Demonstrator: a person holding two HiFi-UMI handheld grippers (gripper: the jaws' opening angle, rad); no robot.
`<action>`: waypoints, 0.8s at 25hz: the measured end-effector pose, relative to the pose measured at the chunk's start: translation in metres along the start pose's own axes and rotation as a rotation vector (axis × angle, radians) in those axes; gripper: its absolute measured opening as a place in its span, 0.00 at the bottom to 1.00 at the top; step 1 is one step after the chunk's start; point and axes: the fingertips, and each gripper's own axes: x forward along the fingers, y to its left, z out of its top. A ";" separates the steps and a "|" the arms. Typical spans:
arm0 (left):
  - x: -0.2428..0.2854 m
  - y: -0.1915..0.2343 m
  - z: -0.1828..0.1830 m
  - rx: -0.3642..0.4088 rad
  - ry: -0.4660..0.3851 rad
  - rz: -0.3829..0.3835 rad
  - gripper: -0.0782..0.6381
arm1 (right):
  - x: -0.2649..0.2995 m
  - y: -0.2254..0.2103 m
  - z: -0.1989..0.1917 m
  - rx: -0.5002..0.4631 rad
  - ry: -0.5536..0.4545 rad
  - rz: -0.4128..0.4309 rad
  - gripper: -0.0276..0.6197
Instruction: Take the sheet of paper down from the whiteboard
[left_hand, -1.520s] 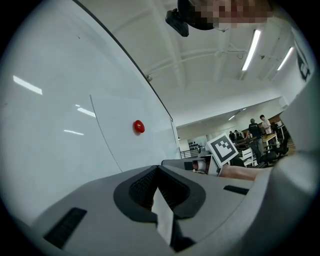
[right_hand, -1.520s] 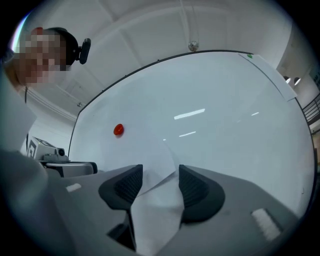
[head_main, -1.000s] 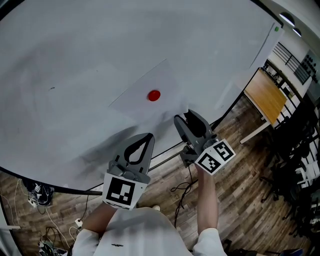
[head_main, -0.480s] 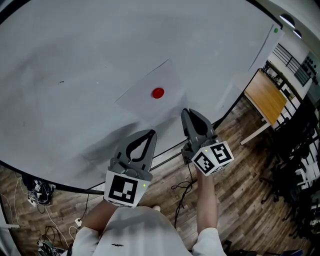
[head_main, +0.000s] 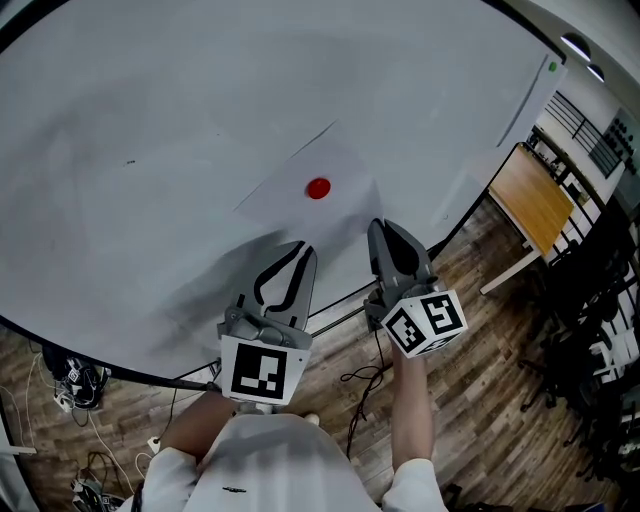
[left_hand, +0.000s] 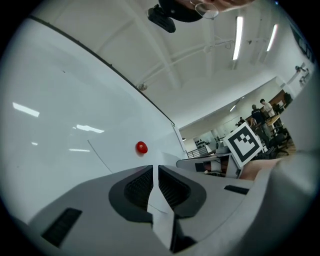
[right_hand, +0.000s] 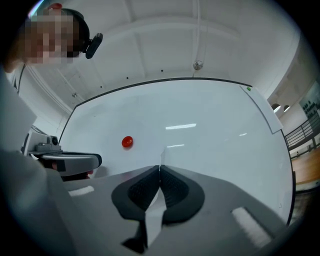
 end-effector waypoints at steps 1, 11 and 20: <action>0.002 0.001 0.003 0.024 -0.008 0.012 0.14 | 0.000 0.001 0.000 -0.001 0.000 0.002 0.06; 0.022 0.002 0.040 0.240 -0.117 0.090 0.26 | -0.001 0.001 0.000 -0.015 0.001 0.007 0.06; 0.037 0.011 0.046 0.564 -0.064 0.268 0.30 | 0.003 0.002 0.003 -0.017 -0.012 0.028 0.06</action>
